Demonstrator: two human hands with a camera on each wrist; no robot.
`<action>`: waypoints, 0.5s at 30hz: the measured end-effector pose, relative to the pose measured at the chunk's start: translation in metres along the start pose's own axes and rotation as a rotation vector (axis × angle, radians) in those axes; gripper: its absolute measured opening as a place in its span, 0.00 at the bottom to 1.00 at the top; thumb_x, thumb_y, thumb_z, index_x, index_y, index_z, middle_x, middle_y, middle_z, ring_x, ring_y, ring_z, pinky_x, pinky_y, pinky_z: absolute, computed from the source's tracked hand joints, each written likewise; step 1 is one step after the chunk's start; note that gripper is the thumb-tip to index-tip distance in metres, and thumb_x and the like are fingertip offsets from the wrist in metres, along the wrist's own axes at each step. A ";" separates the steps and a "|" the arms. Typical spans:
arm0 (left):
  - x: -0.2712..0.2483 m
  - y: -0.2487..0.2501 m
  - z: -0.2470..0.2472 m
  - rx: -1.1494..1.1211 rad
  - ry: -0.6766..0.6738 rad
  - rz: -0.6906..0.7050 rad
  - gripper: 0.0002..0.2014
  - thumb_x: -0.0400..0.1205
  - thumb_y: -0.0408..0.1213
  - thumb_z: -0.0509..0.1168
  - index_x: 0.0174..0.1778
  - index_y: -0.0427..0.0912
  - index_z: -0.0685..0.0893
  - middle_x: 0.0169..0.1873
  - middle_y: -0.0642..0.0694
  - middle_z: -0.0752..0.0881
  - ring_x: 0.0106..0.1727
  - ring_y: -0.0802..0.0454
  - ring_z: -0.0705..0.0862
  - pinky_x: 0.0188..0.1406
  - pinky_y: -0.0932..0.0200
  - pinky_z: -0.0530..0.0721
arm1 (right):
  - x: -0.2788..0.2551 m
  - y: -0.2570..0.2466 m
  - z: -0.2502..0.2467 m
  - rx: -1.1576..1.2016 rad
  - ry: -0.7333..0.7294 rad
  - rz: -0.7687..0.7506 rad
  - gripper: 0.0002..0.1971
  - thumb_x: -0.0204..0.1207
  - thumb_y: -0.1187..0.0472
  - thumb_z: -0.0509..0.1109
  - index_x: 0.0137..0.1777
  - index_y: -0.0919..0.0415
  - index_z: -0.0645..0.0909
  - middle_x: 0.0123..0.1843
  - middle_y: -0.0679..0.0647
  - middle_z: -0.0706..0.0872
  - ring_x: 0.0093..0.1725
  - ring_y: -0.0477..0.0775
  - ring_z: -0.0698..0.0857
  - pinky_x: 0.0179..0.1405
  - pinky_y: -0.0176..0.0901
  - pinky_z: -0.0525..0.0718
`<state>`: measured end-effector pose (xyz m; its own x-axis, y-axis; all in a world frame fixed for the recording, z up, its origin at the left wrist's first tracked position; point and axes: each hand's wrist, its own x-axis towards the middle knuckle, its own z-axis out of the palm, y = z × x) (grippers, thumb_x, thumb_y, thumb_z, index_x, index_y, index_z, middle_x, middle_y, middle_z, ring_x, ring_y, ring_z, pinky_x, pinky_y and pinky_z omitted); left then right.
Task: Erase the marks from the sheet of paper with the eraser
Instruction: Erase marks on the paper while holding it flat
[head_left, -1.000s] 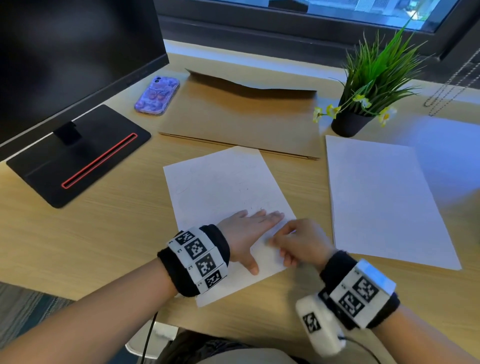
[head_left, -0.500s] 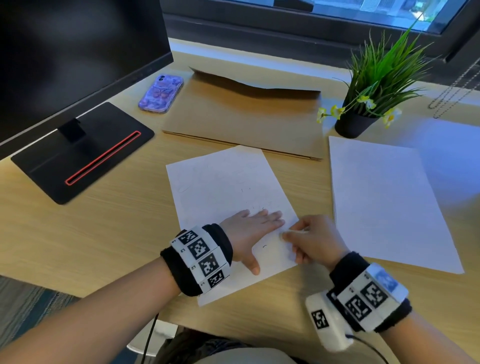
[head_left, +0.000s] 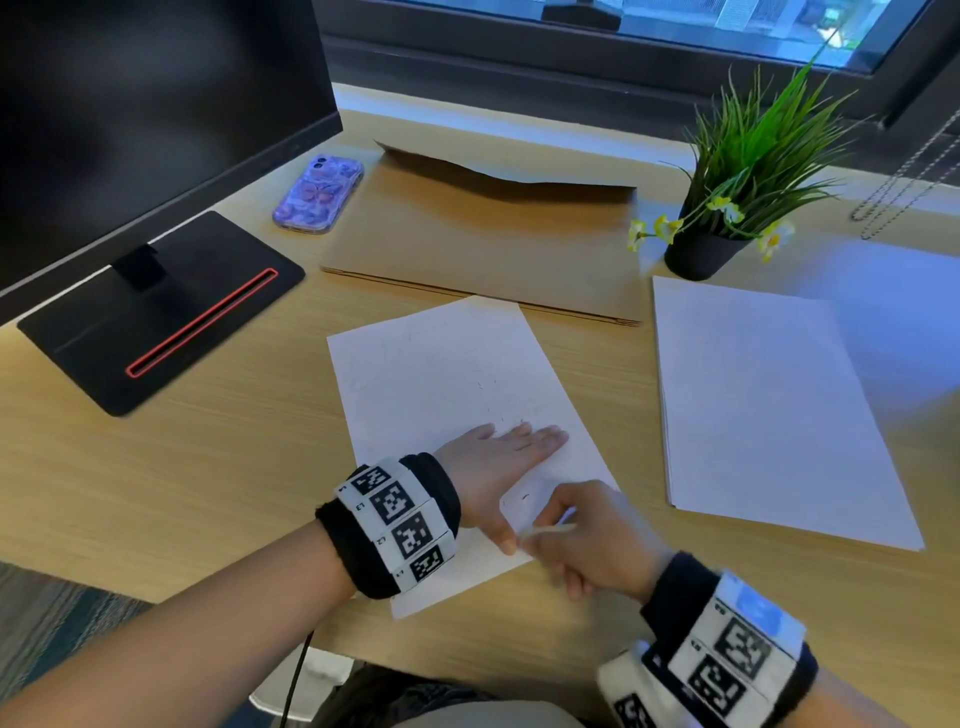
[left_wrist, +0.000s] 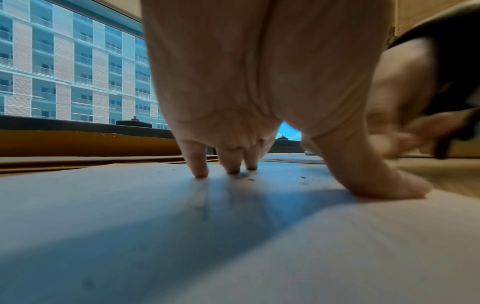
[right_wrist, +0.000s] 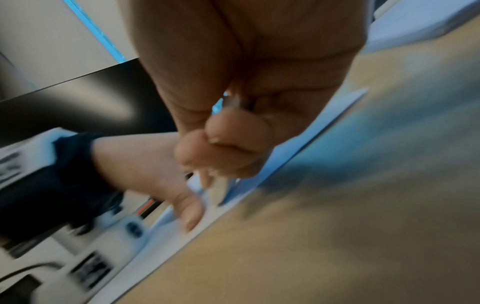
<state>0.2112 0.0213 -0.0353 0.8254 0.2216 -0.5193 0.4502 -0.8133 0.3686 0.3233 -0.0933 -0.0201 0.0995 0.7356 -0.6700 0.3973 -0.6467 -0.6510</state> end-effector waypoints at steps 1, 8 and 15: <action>0.000 0.001 0.000 -0.005 0.005 0.001 0.59 0.71 0.48 0.76 0.82 0.47 0.34 0.83 0.55 0.40 0.83 0.54 0.41 0.79 0.51 0.44 | 0.002 0.000 -0.005 -0.001 -0.005 0.004 0.08 0.74 0.61 0.74 0.41 0.61 0.77 0.22 0.51 0.82 0.16 0.45 0.78 0.15 0.34 0.74; 0.004 -0.002 0.004 -0.023 0.028 -0.020 0.63 0.69 0.49 0.78 0.81 0.46 0.30 0.84 0.49 0.47 0.83 0.54 0.44 0.80 0.51 0.45 | 0.015 -0.003 -0.025 0.013 0.225 -0.019 0.07 0.73 0.63 0.74 0.40 0.63 0.79 0.20 0.53 0.82 0.15 0.47 0.78 0.16 0.36 0.76; 0.003 -0.003 0.005 -0.049 0.049 -0.030 0.65 0.68 0.48 0.78 0.79 0.47 0.27 0.84 0.45 0.49 0.83 0.55 0.45 0.80 0.53 0.43 | 0.029 -0.012 -0.033 0.031 0.218 -0.005 0.06 0.72 0.62 0.74 0.40 0.64 0.82 0.23 0.55 0.83 0.21 0.51 0.80 0.25 0.41 0.81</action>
<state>0.2108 0.0214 -0.0417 0.8262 0.2729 -0.4928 0.4904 -0.7789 0.3909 0.3513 -0.0573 -0.0198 0.2940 0.7631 -0.5755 0.3702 -0.6461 -0.6675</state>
